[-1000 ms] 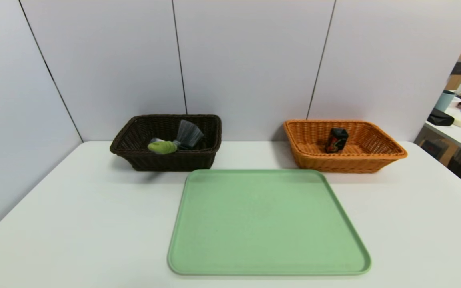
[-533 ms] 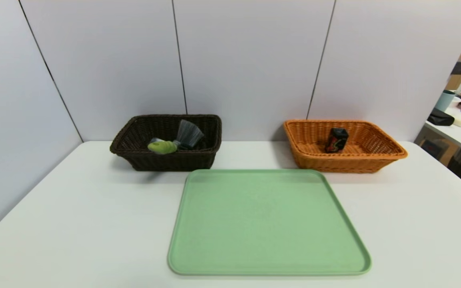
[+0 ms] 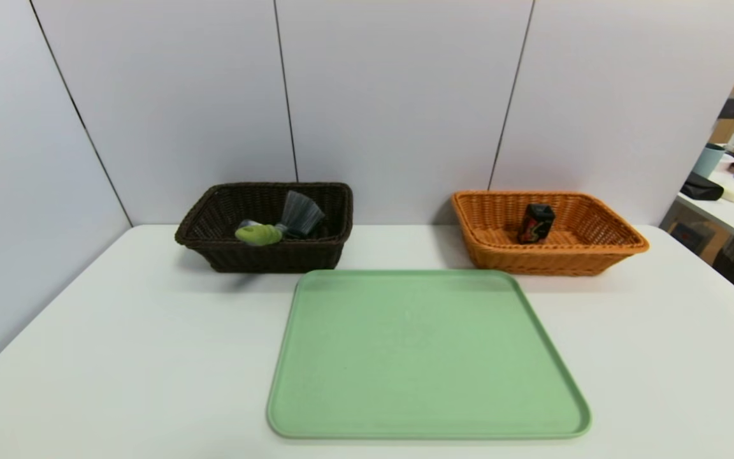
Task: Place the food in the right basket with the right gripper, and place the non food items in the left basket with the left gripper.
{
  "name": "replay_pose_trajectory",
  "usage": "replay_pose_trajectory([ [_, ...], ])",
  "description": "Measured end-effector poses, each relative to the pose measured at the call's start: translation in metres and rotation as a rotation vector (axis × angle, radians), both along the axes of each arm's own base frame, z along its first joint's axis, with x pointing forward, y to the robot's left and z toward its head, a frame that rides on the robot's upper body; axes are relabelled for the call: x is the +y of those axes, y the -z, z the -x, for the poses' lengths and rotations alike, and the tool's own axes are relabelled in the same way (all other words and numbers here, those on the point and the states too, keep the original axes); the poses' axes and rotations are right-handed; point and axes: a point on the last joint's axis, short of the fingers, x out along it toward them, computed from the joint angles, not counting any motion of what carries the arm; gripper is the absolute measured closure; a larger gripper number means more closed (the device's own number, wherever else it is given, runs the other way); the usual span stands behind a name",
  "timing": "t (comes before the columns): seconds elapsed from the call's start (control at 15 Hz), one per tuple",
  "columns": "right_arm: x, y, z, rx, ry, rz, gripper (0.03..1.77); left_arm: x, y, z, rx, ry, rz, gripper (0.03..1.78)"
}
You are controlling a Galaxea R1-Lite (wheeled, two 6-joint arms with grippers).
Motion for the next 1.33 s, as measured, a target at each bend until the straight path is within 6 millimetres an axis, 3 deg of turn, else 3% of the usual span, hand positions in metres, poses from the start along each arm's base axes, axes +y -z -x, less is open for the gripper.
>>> replay_pose_trajectory([
  [0.53,-0.0008,0.0078,-0.0004,0.086,0.028,-0.195,0.10,-0.0001,0.0073,-0.0003,0.072,0.011,0.183,0.12],
  [1.33,-0.0010,0.0078,-0.0004,0.085,0.037,-0.208,0.10,0.0003,0.0072,-0.0003,0.070,-0.002,0.224,0.12],
])
